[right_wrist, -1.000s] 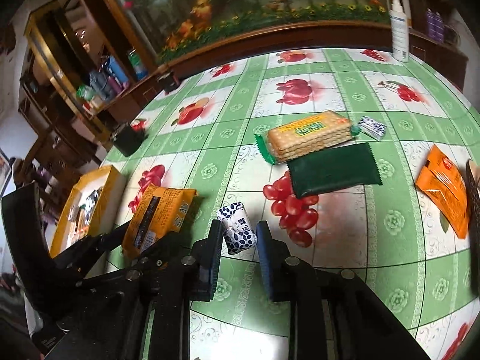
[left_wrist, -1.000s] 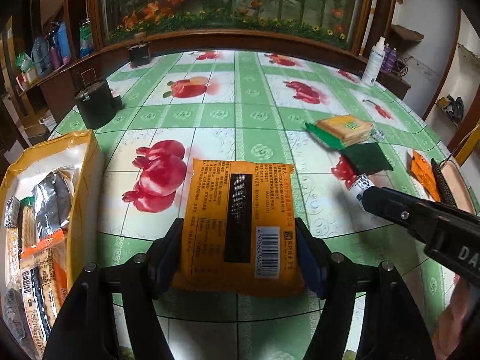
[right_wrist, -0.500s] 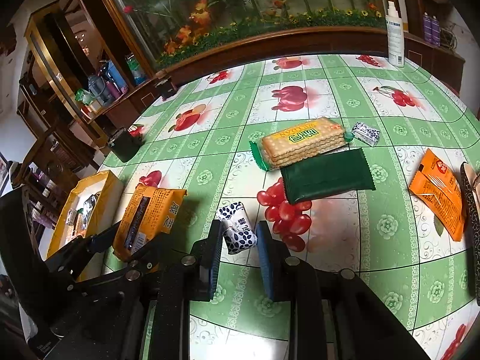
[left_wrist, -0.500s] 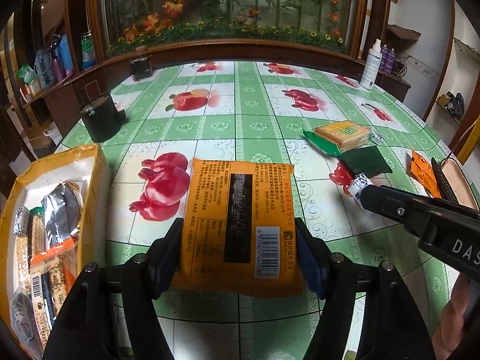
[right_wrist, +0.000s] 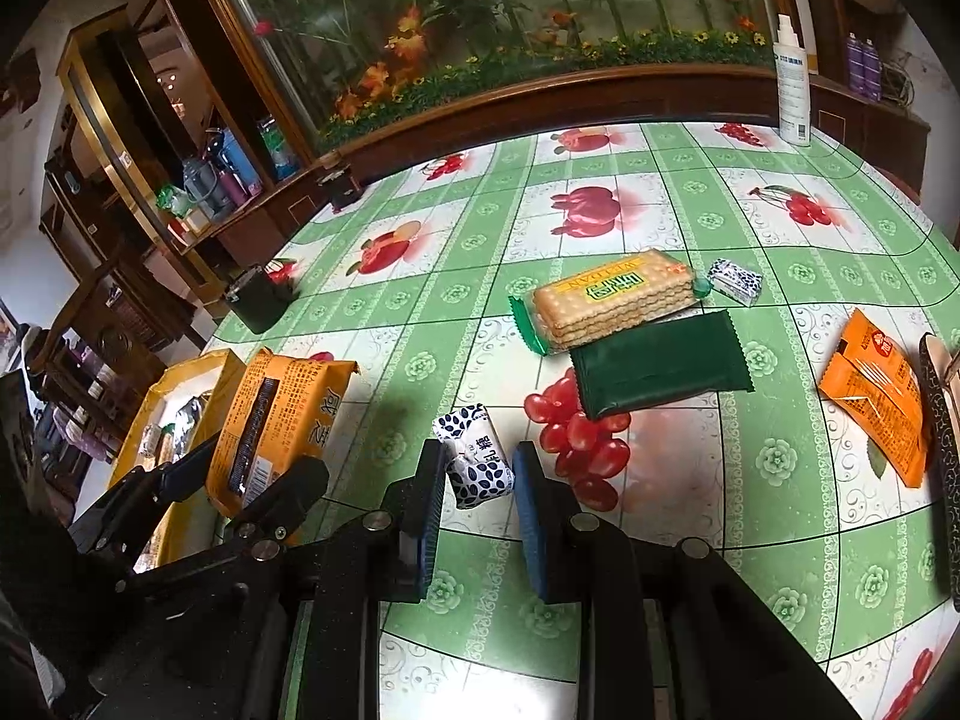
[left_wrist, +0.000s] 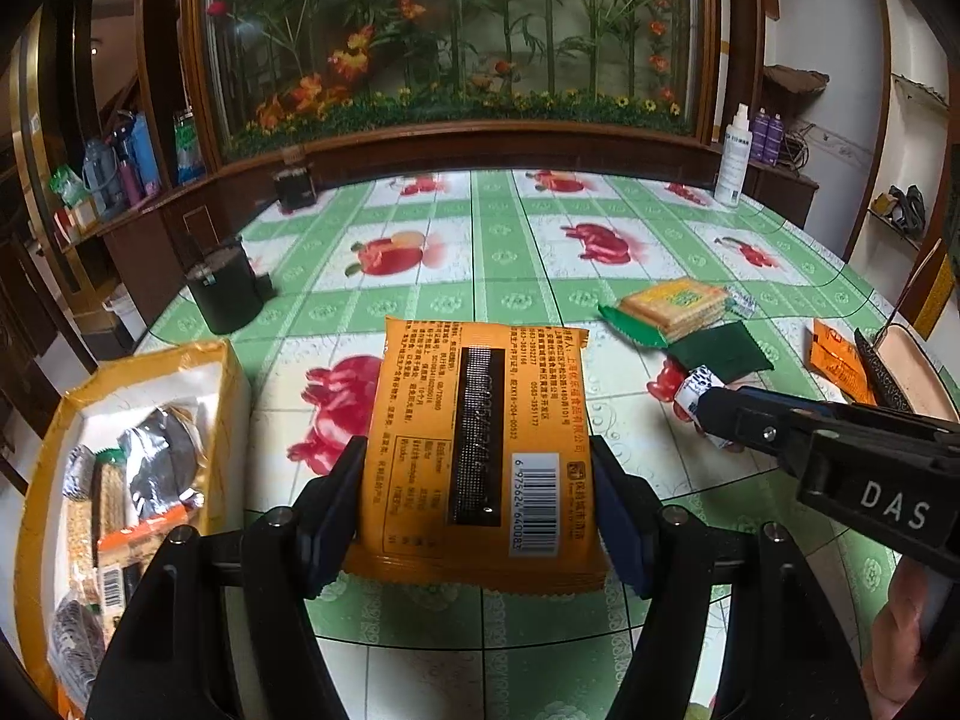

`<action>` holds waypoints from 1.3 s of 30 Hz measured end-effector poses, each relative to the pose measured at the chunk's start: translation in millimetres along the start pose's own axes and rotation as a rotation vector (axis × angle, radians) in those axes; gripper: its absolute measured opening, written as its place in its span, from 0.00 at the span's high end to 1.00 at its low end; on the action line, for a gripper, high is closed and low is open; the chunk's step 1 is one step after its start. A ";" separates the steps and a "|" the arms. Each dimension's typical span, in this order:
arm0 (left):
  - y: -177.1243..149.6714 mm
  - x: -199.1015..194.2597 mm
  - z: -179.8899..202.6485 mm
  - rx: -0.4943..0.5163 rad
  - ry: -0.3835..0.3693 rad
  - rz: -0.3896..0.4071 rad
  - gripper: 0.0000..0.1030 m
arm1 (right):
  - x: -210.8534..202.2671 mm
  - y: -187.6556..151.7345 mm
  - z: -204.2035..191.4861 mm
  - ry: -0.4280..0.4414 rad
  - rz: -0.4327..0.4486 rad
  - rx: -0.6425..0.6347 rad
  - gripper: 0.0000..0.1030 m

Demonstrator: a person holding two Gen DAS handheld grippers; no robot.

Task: Organize snacks
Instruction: 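Lift and carry both packets over the white tray with both tools, then open both tools to drop the orange and patterned packets into the tray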

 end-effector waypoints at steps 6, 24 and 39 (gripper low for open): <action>5.8 -9.8 -2.4 -0.006 -0.002 0.037 0.33 | -3.6 1.2 -4.2 0.004 0.019 0.015 0.76; 32.8 -48.7 -56.9 -0.147 -0.014 0.122 0.33 | -13.7 -8.2 -47.6 0.030 0.069 -0.013 0.75; -5.4 -8.5 -226.8 -0.458 0.240 -0.098 0.33 | 15.4 -68.5 -202.3 0.281 -0.035 -0.285 0.75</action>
Point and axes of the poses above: each gripper's, at about its wrist camera, not at the fingertips, and x roughly the way its jaws point, z to its right, y to its top, the point moved 5 cm from there along x, roughly the way its jaws point, and after that the axes turned 6 degrees about z, right-handed, at the moved point
